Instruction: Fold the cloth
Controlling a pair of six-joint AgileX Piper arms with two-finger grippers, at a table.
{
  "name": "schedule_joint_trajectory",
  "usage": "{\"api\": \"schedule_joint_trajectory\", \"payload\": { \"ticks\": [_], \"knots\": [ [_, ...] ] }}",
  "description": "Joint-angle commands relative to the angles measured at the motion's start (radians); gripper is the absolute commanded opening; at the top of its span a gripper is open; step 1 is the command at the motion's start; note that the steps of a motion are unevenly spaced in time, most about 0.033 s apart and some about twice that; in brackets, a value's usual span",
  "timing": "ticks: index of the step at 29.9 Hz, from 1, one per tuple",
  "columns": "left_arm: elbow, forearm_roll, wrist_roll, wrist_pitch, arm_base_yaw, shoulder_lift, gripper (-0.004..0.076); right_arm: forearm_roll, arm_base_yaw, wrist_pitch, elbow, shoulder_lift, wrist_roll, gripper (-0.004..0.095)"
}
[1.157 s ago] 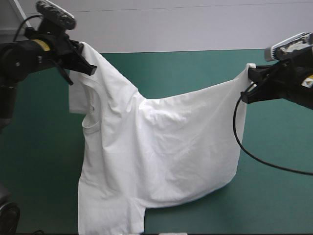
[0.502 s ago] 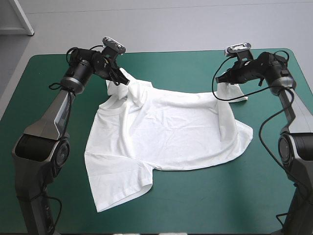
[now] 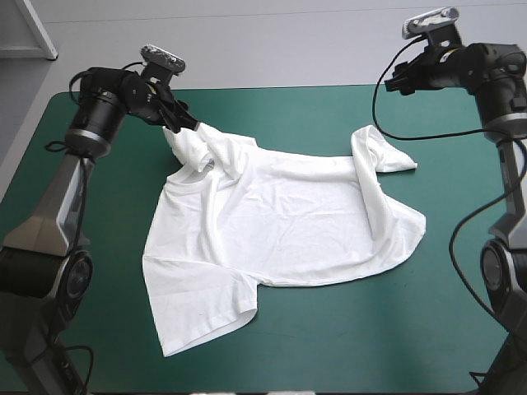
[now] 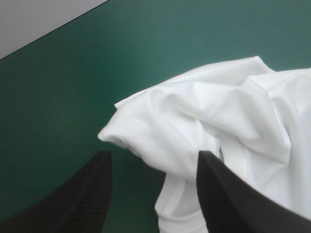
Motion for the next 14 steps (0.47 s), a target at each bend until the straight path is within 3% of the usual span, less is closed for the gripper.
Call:
{"api": "schedule_joint_trajectory", "payload": {
  "ticks": [1, 6, 12, 14],
  "knots": [
    [0.021, -0.052, -0.021, 0.016, 0.008, -0.155, 0.0395, 0.002, 0.0, -0.003, -0.054, -0.14, 0.021, 0.0675],
    [0.242, -0.111, -0.024, 0.003, 0.008, -0.326, 0.0363, 0.083, 0.0, 0.07, -0.05, -0.26, 0.025, 0.062],
    [0.629, -0.109, -0.089, -0.066, 0.008, -0.579, 0.0361, 0.146, 0.0, 0.27, -0.05, -0.383, 0.036, 0.0605],
    [0.752, -0.095, -0.124, -0.077, 0.01, -0.655, 0.0361, 0.156, 0.0, 0.27, -0.02, -0.421, 0.059, 0.0605]
  ]
}}
